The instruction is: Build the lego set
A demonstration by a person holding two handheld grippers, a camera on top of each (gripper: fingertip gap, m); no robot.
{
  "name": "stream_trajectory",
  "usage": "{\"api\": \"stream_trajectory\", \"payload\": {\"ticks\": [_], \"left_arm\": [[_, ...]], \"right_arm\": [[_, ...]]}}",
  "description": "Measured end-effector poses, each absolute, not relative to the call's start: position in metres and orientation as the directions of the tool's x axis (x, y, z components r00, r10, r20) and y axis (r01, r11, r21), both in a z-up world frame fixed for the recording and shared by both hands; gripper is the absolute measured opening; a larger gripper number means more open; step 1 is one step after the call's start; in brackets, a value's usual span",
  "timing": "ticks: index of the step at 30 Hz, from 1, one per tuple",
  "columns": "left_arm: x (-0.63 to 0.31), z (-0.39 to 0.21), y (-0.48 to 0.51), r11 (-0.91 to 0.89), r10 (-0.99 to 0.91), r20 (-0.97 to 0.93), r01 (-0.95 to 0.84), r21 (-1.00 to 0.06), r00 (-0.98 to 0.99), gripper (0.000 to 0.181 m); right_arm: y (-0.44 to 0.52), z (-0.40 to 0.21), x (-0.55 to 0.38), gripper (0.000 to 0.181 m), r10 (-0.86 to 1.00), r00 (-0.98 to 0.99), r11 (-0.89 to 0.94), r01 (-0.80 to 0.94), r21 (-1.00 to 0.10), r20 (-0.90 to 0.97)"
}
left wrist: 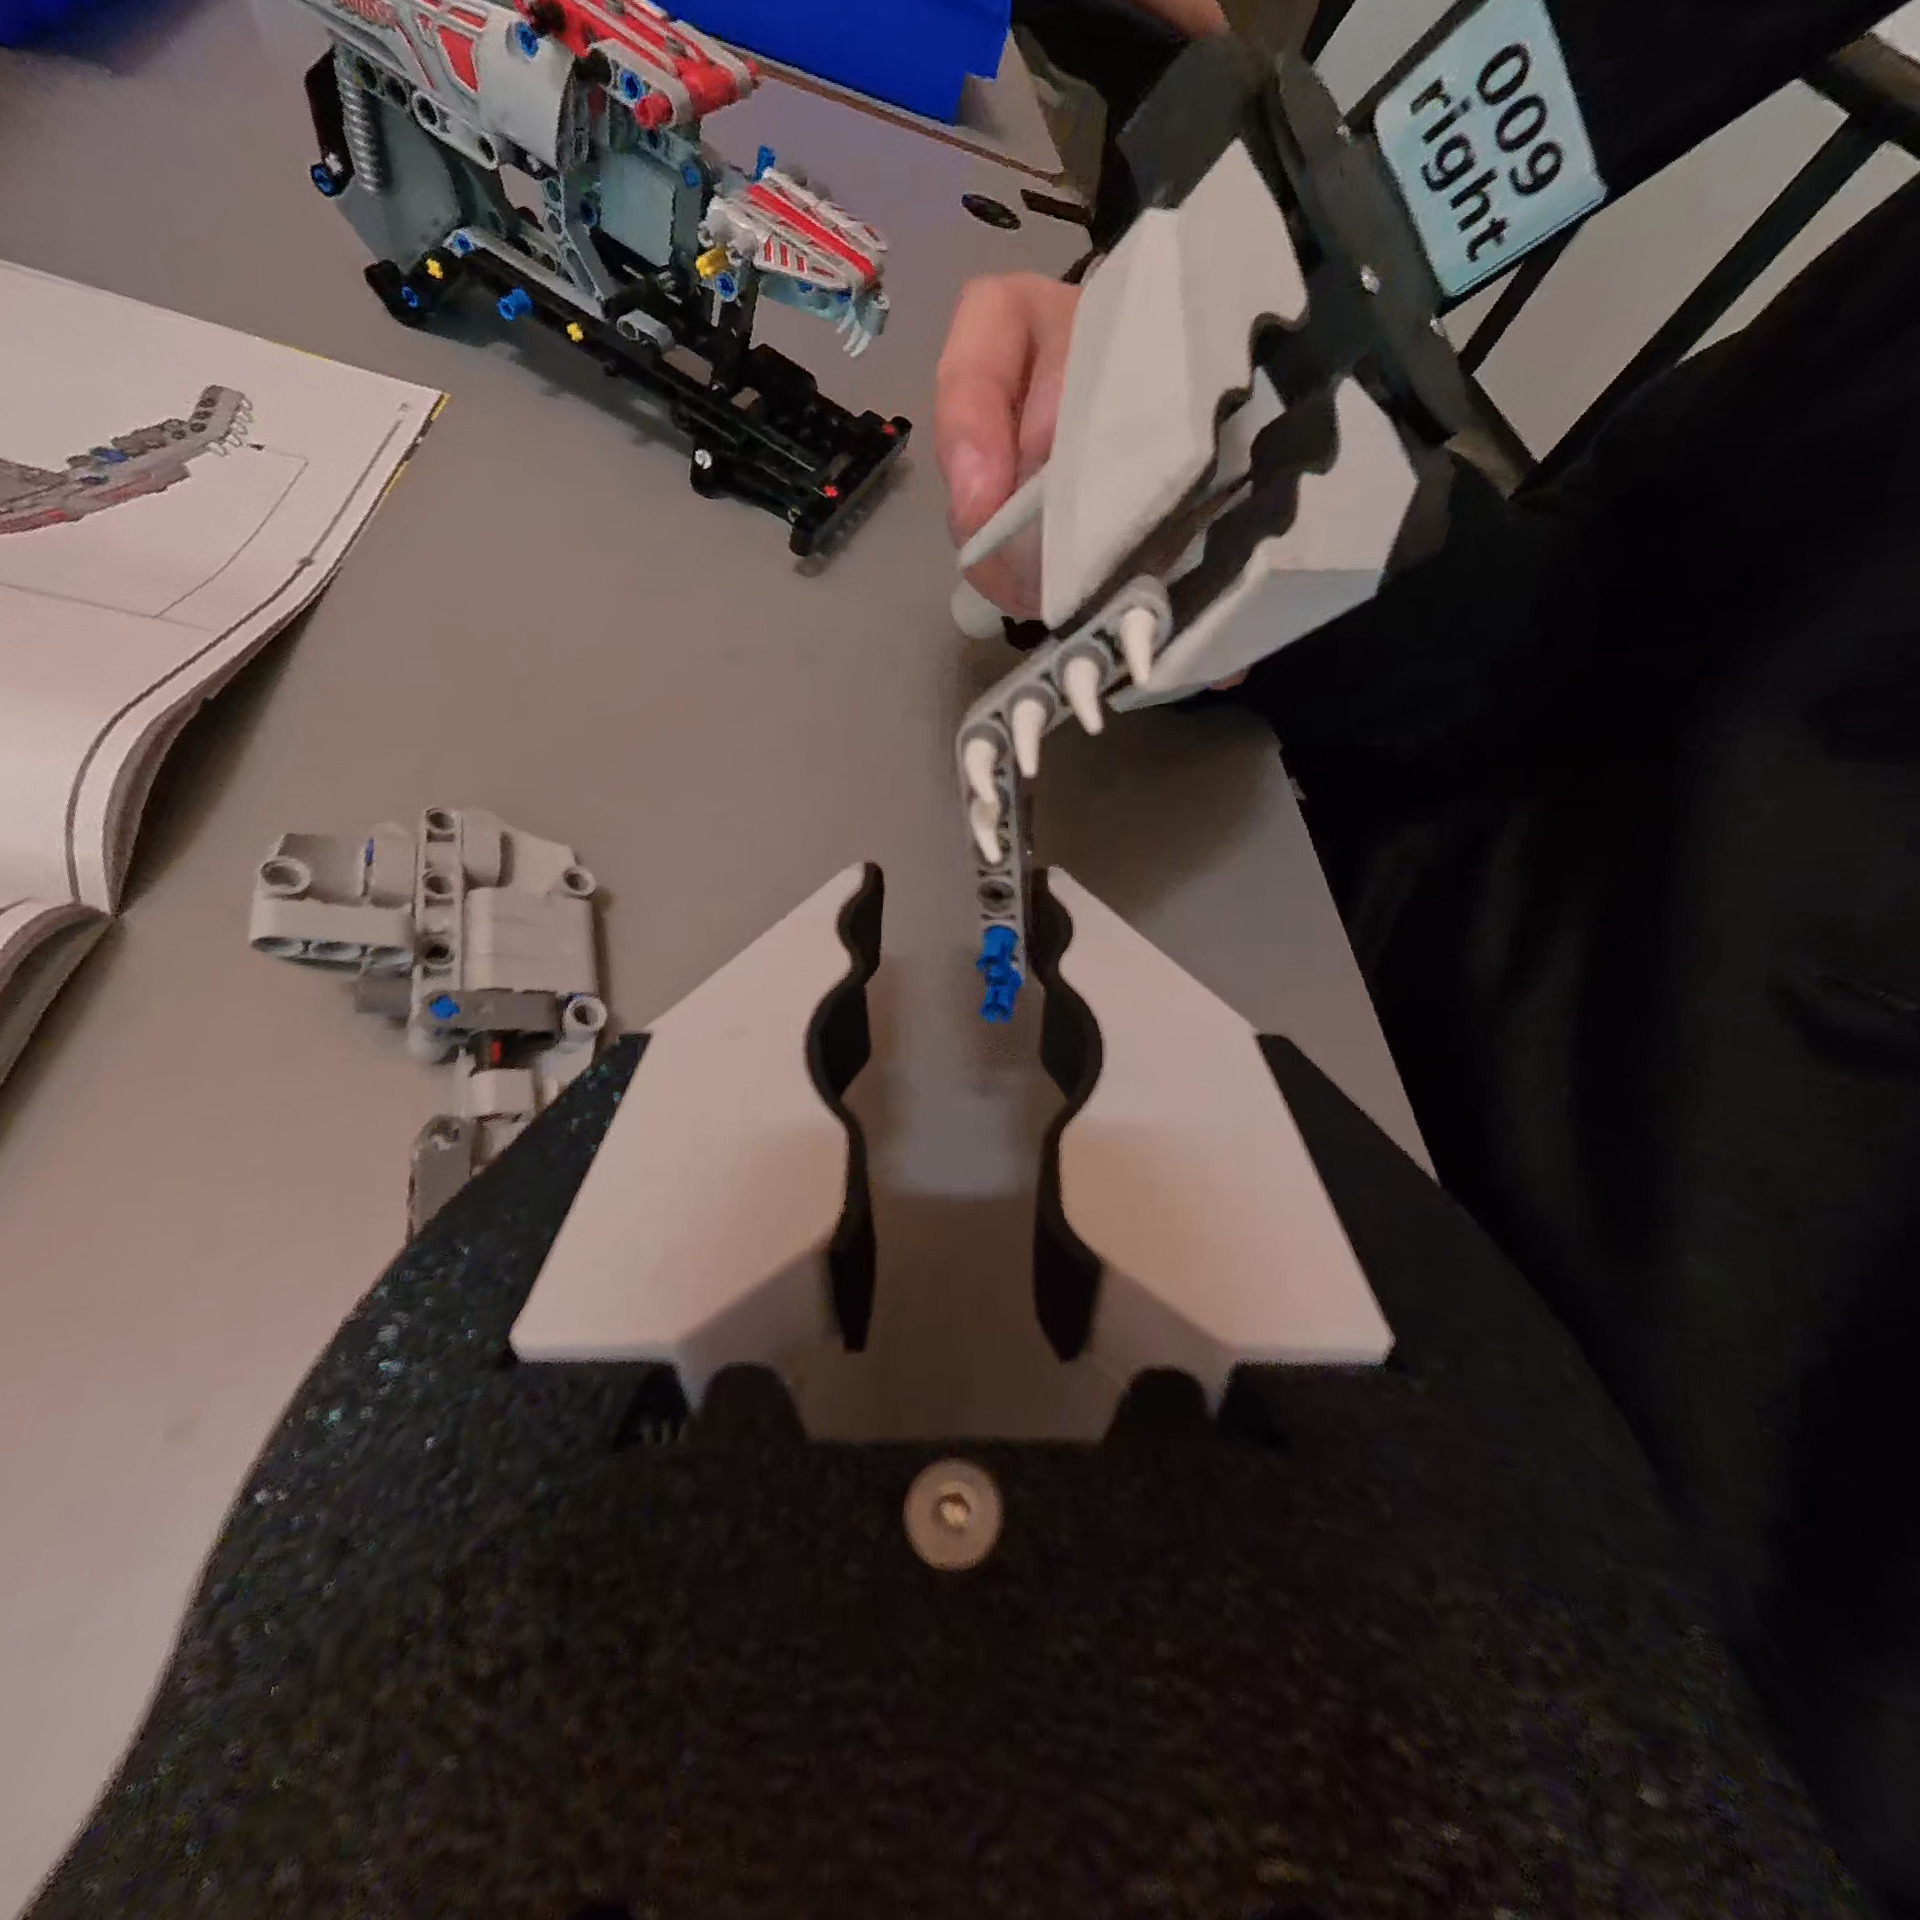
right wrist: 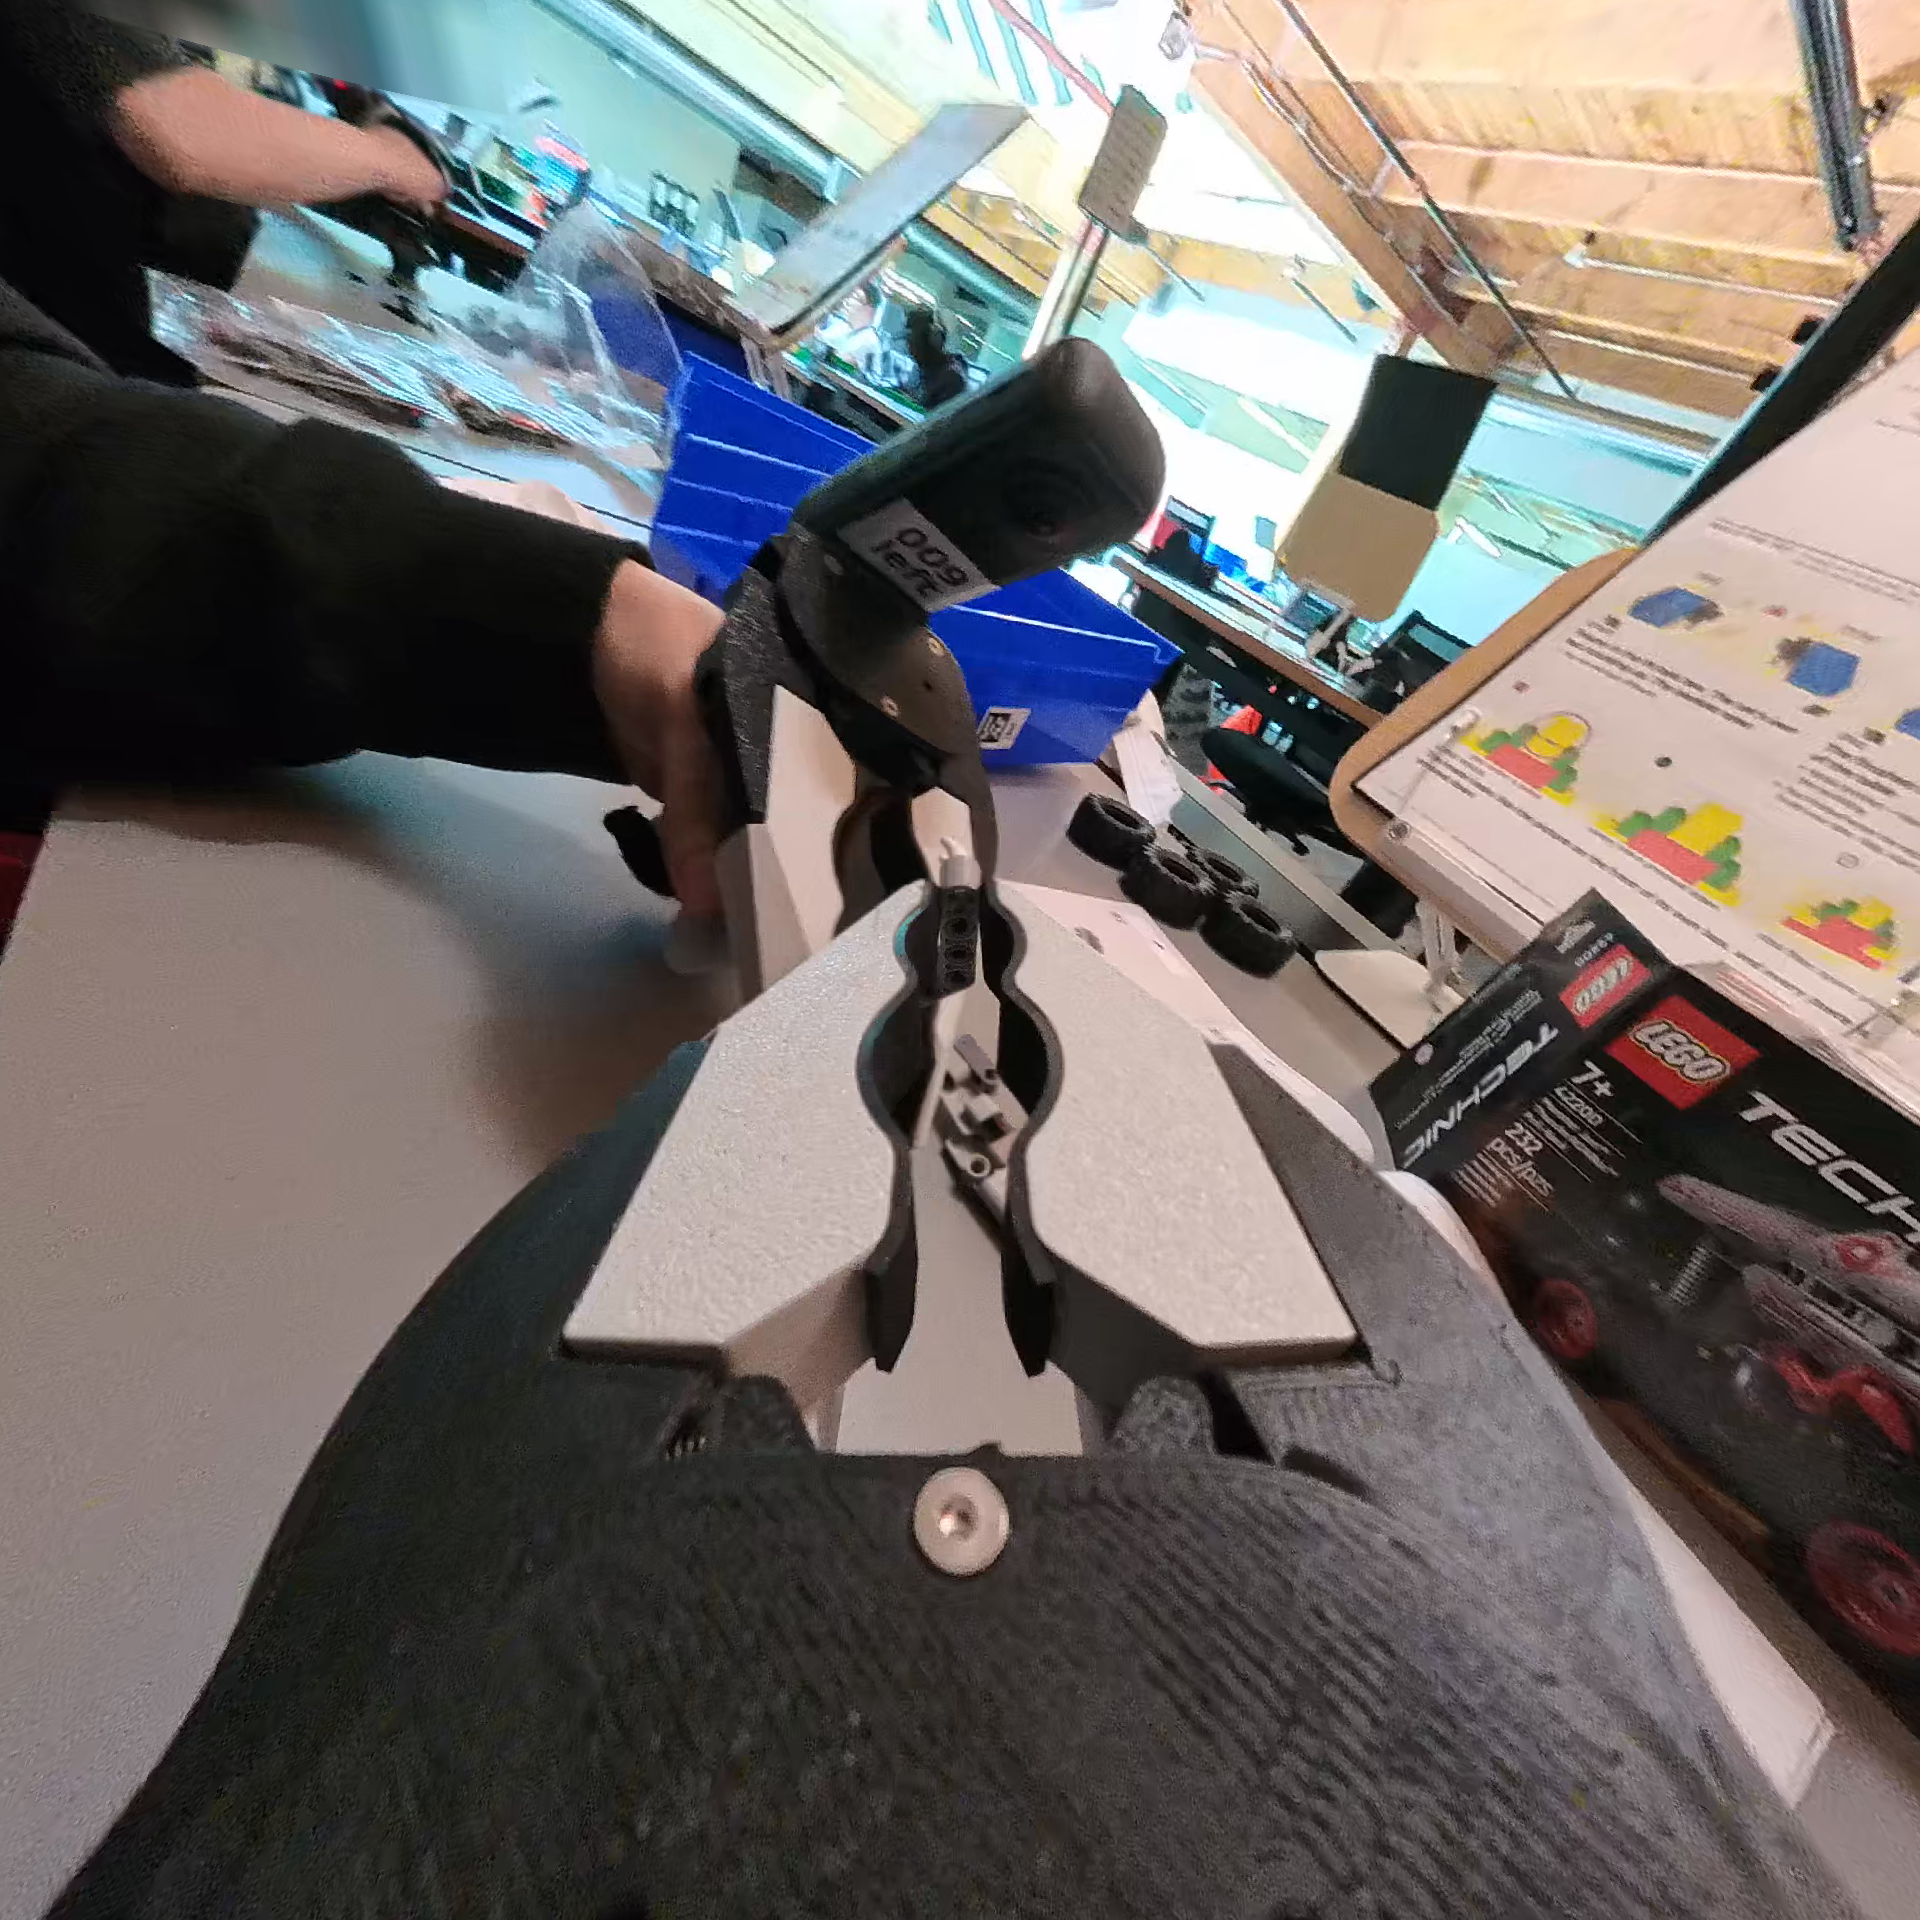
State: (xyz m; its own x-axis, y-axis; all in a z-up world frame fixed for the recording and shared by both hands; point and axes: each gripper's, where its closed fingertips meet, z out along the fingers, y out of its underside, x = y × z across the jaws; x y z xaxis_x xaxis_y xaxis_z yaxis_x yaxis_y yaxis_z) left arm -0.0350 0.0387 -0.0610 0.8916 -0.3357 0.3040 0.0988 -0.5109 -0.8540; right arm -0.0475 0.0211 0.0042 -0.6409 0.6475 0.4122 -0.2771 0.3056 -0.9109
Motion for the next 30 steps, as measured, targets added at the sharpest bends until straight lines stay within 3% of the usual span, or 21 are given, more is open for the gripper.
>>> {"api": "stream_trajectory", "payload": {"ticks": [1,5,12,19,25,30], "left_arm": [[-0.033,-0.059,0.04,-0.504,-0.348,0.31,0.103,-0.858,0.885,0.023],[-0.028,-0.053,0.044,-0.455,-0.392,0.271,0.07,-0.888,0.879,0.004],[-0.03,-0.051,0.055,-0.421,-0.396,0.174,-0.01,-0.907,0.902,0.004],[-0.052,-0.043,0.064,-0.34,-0.267,-0.206,-0.292,-0.894,0.941,0.004],[-0.08,-0.025,0.061,-0.344,-0.045,-0.646,-0.619,-0.706,0.762,0.004],[-0.1,-0.025,0.049,-0.475,0.004,-0.903,-0.793,-0.381,0.431,0.004]], "right_arm": [[0.022,0.005,-0.046,0.004,0.645,-0.639,0.305,-0.286,-0.908,0.418],[0.027,0.007,-0.04,0.006,0.642,-0.64,0.295,-0.303,-0.906,0.423],[0.036,0.01,-0.036,0.007,0.648,-0.648,0.251,-0.314,-0.916,0.4],[0.041,0.015,-0.033,0.009,0.65,-0.674,0.192,-0.302,-0.934,0.351],[0.045,0.015,-0.033,0.016,0.659,-0.71,0.114,-0.23,-0.966,0.247],[0.052,0.002,-0.036,0.052,0.647,-0.761,0.062,0.004,-0.998,0.037]]}}
